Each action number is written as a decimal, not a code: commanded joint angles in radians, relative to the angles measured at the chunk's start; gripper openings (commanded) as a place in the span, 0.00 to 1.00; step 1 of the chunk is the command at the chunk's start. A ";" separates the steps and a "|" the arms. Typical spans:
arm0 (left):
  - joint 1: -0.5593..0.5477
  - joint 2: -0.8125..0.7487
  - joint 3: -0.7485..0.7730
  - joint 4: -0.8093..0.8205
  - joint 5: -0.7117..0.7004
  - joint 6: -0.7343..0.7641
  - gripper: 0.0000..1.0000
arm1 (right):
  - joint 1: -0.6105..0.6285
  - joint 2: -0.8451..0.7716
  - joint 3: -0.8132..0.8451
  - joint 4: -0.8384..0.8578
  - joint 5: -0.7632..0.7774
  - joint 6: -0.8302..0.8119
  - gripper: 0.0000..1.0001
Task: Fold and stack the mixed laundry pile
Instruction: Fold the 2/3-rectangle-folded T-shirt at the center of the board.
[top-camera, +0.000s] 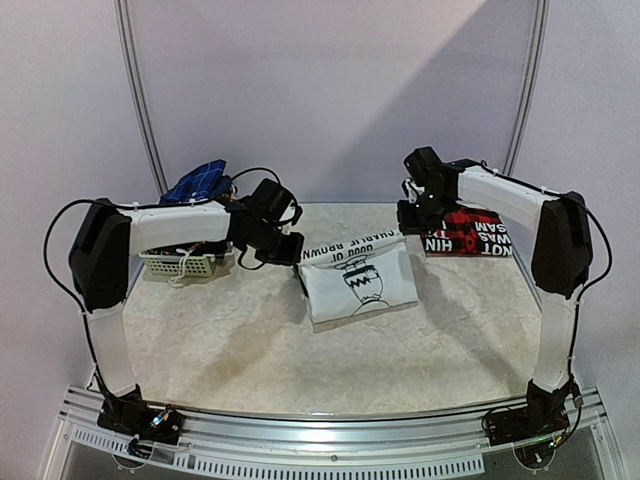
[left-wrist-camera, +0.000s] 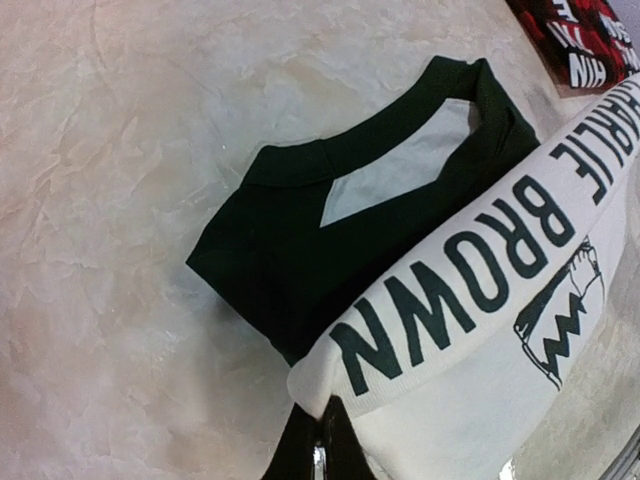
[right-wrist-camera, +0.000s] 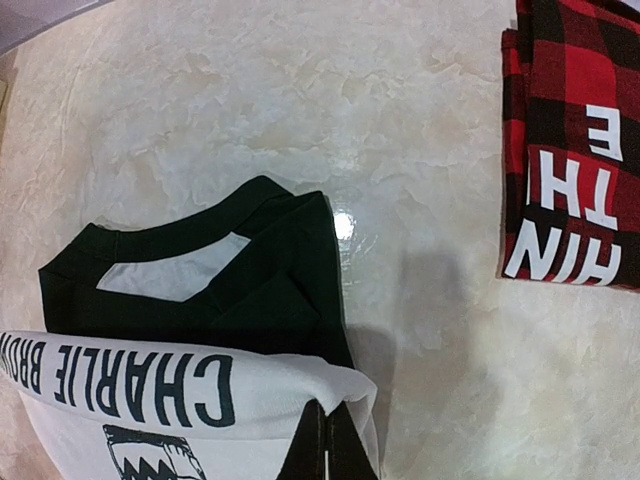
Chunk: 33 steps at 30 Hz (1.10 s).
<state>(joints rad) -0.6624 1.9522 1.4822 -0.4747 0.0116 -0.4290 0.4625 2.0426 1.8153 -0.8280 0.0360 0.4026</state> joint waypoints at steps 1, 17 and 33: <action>0.037 0.045 0.049 -0.017 0.014 0.019 0.00 | -0.027 0.070 0.064 0.004 0.002 -0.013 0.00; 0.088 0.189 0.119 0.000 0.031 0.013 0.03 | -0.048 0.242 0.175 0.045 -0.070 -0.002 0.02; 0.097 0.143 0.199 0.001 -0.043 0.047 0.63 | -0.050 0.212 0.267 0.018 -0.043 0.013 0.59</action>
<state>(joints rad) -0.5766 2.1460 1.6478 -0.4583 0.0216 -0.4053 0.4171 2.3123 2.0605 -0.7910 -0.0353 0.4175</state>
